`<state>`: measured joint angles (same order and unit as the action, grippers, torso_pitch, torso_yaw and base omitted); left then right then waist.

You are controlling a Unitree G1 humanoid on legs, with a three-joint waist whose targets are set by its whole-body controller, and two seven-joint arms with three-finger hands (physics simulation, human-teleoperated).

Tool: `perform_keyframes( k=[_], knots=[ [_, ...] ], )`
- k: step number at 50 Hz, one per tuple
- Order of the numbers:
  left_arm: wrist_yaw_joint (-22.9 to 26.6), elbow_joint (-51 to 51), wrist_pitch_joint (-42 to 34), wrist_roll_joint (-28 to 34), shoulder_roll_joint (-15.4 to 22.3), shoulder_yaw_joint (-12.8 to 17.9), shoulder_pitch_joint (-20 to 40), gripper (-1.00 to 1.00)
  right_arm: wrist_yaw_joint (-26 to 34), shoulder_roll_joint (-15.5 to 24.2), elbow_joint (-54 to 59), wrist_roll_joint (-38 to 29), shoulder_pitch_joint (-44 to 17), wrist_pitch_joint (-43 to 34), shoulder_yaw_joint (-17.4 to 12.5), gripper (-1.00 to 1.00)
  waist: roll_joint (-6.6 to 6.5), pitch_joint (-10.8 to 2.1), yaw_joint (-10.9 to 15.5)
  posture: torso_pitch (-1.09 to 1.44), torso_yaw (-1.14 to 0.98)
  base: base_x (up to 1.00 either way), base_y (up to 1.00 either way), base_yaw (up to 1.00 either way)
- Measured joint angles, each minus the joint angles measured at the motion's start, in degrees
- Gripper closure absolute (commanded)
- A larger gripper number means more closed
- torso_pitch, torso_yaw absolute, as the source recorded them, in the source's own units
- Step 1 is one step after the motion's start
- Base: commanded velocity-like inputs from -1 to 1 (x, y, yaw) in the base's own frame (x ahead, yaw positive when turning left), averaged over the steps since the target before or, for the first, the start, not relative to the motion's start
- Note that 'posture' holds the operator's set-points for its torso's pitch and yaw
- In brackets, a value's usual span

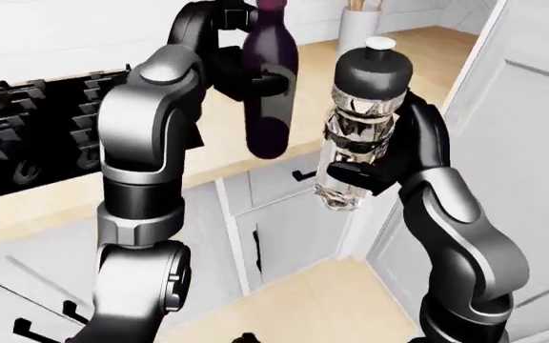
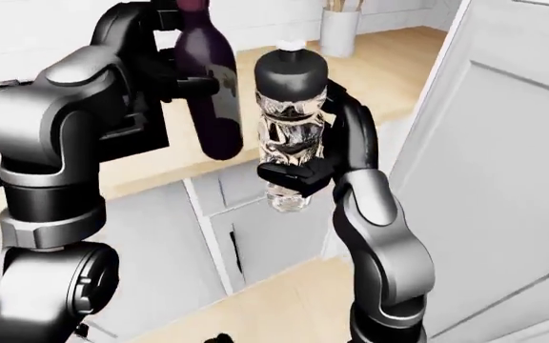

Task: Move the drinks to the dining counter.

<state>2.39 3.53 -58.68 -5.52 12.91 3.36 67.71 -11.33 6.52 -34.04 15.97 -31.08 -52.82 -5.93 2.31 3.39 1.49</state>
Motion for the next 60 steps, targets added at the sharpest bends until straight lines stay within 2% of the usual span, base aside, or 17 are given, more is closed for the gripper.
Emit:
perform_keyframes(
  k=[2,4,11,14,17,19,25,27,28,33,37,41,42,47,53,58,60],
  knots=[
    [0.42,0.19,-0.88,-0.47,0.16,-0.15,-0.09,1.0,0.06,0.15,0.21,0.21,-0.21,-0.67,0.13,1.0,0.46,-0.75,0.7,0.0,0.0,-0.29,0.0,1.0],
    [0.05,0.21,-1.46,-0.28,0.38,0.31,0.16,1.0,0.06,0.3,0.2,0.32,-0.98,-0.35,0.09,1.0,-0.21,-0.57,0.92,0.0,0.0,-0.29,0.0,1.0],
    [-0.81,-2.41,-1.58,-0.01,0.75,0.99,-0.5,1.0,-0.44,0.68,-0.35,0.14,-0.9,0.06,-0.7,1.0,-4.99,0.38,0.33,0.0,0.0,-0.29,0.0,1.0],
    [-0.8,-2.89,-1.93,-0.29,1.07,1.13,-0.42,1.0,-0.56,0.64,-0.23,0.18,-1.74,-0.17,-0.35,1.0,-7.65,-0.39,0.83,0.0,0.0,-0.27,0.0,1.0],
    [-0.79,-3.77,-2.49,-0.14,1.75,1.75,-1.84,1.0,-0.15,-0.06,-0.68,0.92,-1.13,-0.34,1.0,1.0,-6.78,-1.01,1.68,0.0,0.0,-0.25,0.0,1.0],
    [-1.1,-3.65,-3.11,0.26,1.9,2.09,-1.7,1.0,0.11,0.12,-0.48,1.39,-1.52,-0.8,1.18,1.0,-5.21,-1.33,1.75,0.0,0.0,-0.23,0.0,1.0],
    [-1.63,-4.86,-3.06,0.48,2.08,2.45,-2.28,1.0,-0.19,0.45,-0.91,1.31,-2.05,-0.47,0.29,1.0,-0.95,0.94,1.31,0.0,0.0,-0.18,0.0,1.0],
    [-1.72,-5.05,-2.93,0.55,2.01,2.44,-2.82,1.0,-0.14,0.68,-0.72,1.14,-1.99,-0.19,0.47,1.0,1.07,1.18,1.05,0.0,0.0,-0.05,0.0,1.0],
    [-1.75,-5.03,-2.88,0.56,1.95,2.4,-2.86,1.0,-0.07,0.8,-0.69,1.03,-2.01,-0.07,0.5,1.0,2.95,0.89,0.73,0.0,0.0,0.0,0.0,1.0],
    [-0.74,-4.91,-3.83,-0.79,0.82,0.69,-4.76,1.0,0.35,1.04,-0.31,-0.31,-0.42,-0.31,0.24,1.0,1.89,0.39,0.84,0.0,0.0,0.0,0.0,1.0],
    [-0.75,-5.81,-3.88,-1.13,0.65,0.54,-4.35,1.0,0.68,0.75,-0.5,-0.45,-0.56,0.57,-0.16,1.0,-1.88,0.55,0.0,0.0,0.0,0.0,0.0,1.0],
    [-0.62,-6.5,-2.77,-1.5,1.1,0.92,-3.25,1.0,0.72,0.63,0.09,-1.17,-0.31,1.29,0.1,1.0,-6.09,-0.35,-0.58,0.0,0.0,0.0,0.0,1.0],
    [-0.65,-6.92,-2.5,-1.48,1.5,1.28,-3.19,1.0,0.75,0.21,0.11,-1.29,-0.35,1.42,0.41,1.0,-6.15,-0.58,-0.1,0.0,0.0,0.0,0.0,1.0],
    [-1.46,-6.83,-2.8,-0.19,3.0,3.4,-4.65,1.0,1.93,-0.32,0.86,-1.16,-0.1,0.85,2.69,1.0,-3.9,-0.83,1.75,0.0,0.0,0.0,0.0,1.0],
    [-1.78,-8.13,-3.59,0.04,3.35,3.57,-6.4,1.0,2.08,-0.57,0.22,-2.03,-0.76,1.45,1.83,1.0,-0.36,0.73,0.94,0.0,0.0,0.0,0.0,1.0],
    [-1.21,-8.53,-4.17,-0.4,4.12,3.45,-6.85,1.0,2.38,-0.47,0.35,-2.26,-0.73,1.84,1.78,1.0,2.8,0.1,0.48,0.0,0.0,0.0,0.0,1.0],
    [-1.08,-9.65,-3.74,-0.45,3.67,3.01,-7.45,1.0,2.53,-0.08,0.68,-2.36,-0.35,2.02,0.99,1.0,2.6,-0.23,-0.43,0.0,0.0,0.0,0.0,1.0]
  ],
)
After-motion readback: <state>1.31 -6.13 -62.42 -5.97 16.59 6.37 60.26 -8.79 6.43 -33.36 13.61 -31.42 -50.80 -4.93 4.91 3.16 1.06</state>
